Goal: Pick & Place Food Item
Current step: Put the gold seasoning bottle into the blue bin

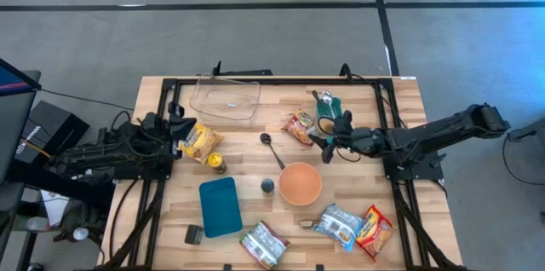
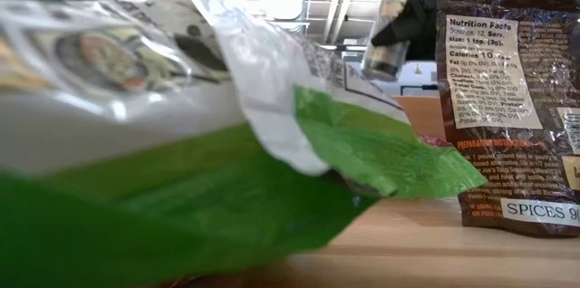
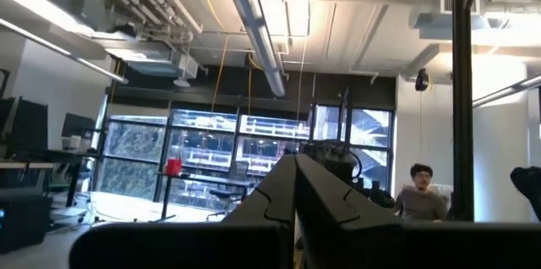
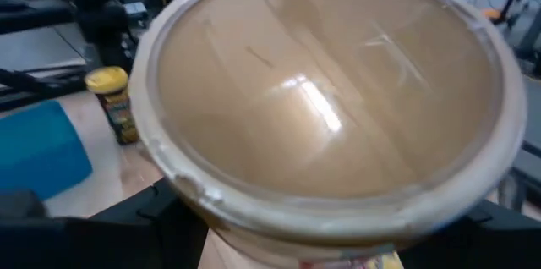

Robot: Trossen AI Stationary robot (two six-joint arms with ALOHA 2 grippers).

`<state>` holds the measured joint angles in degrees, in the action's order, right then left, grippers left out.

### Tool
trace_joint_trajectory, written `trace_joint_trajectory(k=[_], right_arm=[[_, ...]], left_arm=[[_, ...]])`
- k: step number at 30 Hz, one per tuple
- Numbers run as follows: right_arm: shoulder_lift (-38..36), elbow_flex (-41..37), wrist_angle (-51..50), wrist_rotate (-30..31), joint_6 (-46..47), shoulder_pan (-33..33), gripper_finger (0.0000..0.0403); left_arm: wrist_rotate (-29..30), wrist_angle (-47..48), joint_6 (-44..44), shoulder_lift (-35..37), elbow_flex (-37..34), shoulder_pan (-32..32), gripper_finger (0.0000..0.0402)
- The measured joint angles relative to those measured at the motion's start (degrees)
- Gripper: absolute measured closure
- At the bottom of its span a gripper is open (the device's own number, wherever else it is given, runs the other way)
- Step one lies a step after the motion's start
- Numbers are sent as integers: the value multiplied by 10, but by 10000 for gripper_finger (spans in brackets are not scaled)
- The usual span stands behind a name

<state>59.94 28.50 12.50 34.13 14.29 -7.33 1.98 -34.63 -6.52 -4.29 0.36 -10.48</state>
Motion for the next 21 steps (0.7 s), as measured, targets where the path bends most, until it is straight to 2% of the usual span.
trace_joint_trajectory(k=[5, 11, 15, 21], right_arm=[[0, 26, 0, -49, -19, 7, 117], [20, 49, -2, -106, -26, 31, 117], [55, 72, -4, -147, -28, 51, 117], [128, 129, -13, -209, -39, 75, 117]], left_arm=[[0, 2, 2, -9, 0, 0, 401], [0, -16, 2, -60, 0, 0, 401], [-1, -56, 1, -116, 1, 0, 401], [-1, -53, 0, -231, 42, 0, 401]])
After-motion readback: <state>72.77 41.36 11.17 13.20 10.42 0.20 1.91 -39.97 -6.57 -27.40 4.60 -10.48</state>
